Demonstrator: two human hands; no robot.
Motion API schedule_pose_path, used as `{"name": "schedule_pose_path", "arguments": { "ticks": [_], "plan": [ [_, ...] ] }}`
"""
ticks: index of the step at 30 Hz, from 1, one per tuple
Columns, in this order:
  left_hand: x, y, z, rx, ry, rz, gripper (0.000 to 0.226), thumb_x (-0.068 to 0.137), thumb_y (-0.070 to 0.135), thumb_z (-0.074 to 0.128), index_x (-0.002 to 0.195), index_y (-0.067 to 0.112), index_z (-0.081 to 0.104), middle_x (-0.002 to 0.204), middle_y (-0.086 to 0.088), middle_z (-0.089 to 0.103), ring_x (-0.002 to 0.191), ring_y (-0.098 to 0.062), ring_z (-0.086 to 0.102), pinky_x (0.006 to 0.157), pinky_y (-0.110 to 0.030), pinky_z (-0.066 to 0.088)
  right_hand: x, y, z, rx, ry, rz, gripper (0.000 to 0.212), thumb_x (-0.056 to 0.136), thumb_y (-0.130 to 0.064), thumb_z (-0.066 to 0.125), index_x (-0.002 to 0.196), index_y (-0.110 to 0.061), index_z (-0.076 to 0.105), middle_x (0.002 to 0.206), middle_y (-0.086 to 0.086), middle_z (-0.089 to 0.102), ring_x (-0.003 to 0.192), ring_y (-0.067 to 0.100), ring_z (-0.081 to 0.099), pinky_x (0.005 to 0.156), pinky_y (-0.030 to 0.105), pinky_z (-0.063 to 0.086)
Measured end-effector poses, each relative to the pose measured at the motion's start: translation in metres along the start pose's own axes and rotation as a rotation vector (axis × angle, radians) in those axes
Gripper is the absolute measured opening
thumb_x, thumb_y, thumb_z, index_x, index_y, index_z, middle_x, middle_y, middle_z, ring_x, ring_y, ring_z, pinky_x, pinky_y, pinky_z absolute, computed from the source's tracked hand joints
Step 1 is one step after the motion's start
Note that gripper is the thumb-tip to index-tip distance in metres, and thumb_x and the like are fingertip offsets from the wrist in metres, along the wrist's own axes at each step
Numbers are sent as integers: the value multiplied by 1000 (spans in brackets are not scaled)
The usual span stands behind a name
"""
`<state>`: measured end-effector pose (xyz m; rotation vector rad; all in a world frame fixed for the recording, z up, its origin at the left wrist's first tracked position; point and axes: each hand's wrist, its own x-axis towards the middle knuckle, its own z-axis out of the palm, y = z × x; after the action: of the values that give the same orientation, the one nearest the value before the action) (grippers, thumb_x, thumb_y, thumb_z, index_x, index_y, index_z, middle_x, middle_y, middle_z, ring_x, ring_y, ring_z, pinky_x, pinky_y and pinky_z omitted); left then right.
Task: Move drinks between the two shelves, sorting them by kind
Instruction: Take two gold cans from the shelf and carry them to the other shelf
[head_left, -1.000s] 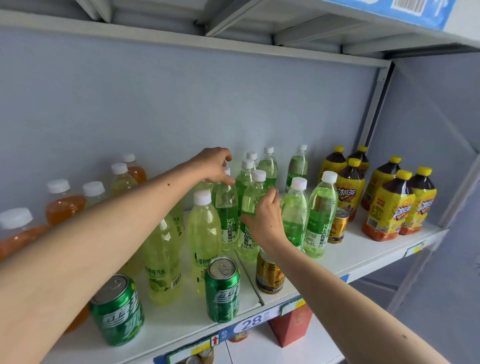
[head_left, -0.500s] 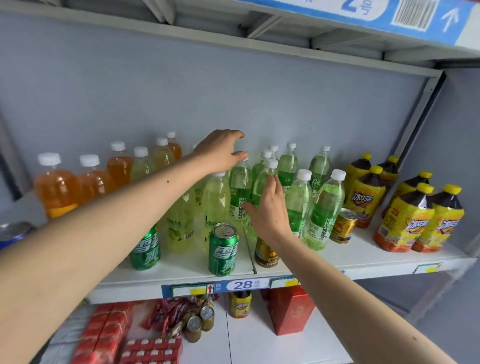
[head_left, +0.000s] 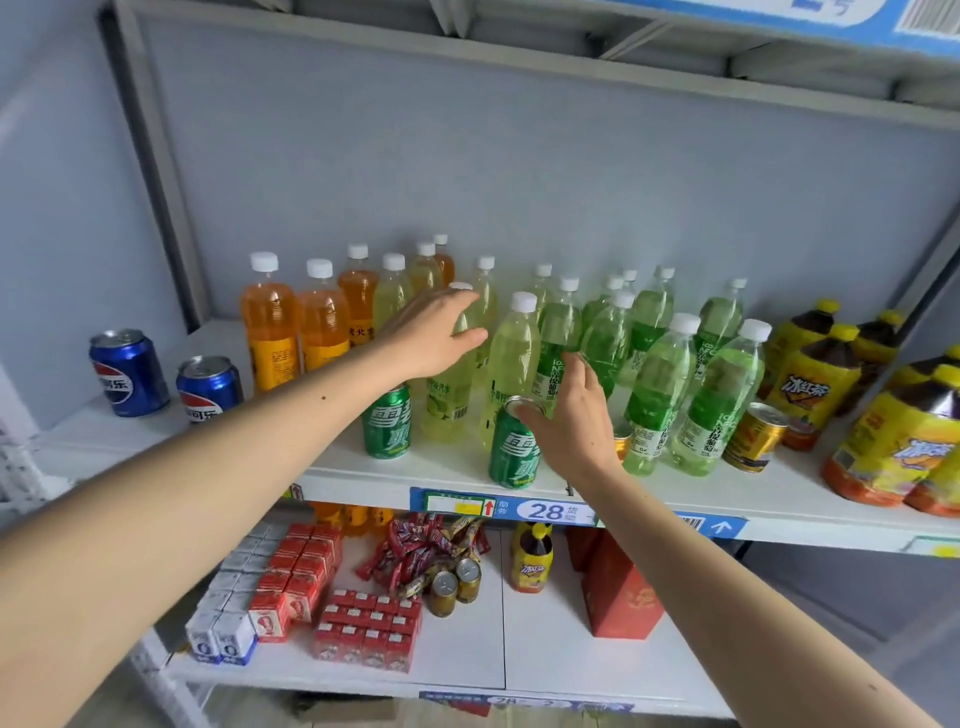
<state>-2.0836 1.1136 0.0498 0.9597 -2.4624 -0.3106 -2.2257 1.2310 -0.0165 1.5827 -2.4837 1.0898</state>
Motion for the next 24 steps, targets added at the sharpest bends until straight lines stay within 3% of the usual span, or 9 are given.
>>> {"name": "schedule_pose_path", "arguments": {
  "ticks": [14, 17, 21, 24],
  "plan": [
    [-38, -18, 55, -63, -114, 41, 63, 94, 36, 58, 149, 16, 34, 154, -1, 35, 141, -21, 34, 114, -41, 28, -46, 20, 15, -63, 19, 137, 87, 84, -32, 73, 149, -6, 23, 154, 12, 31, 141, 28, 28, 114, 41, 29],
    [-40, 1, 70, -90, -72, 87, 58, 92, 35, 61, 143, 15, 43, 148, -2, 45, 135, -21, 41, 110, -38, 33, -53, 39, 5, -67, 45, 166, 83, 82, -30, 74, 147, -7, 27, 150, 11, 36, 137, 28, 33, 110, 39, 31],
    [-33, 45, 95, -172, -71, 147, 54, 87, 32, 68, 134, 12, 52, 133, -3, 57, 115, -17, 56, 95, -27, 40, -58, 80, -18, -85, 62, 196, 80, 83, -30, 73, 145, -8, 29, 147, 11, 39, 134, 29, 36, 106, 38, 34],
    [-22, 80, 121, -208, -123, 128, 62, 84, 34, 71, 138, 11, 47, 137, -6, 55, 120, -18, 54, 100, -32, 42, -57, 115, -39, -107, 60, 224, 81, 84, -33, 72, 147, -9, 27, 149, 10, 37, 137, 27, 34, 106, 39, 35]
  ]
}}
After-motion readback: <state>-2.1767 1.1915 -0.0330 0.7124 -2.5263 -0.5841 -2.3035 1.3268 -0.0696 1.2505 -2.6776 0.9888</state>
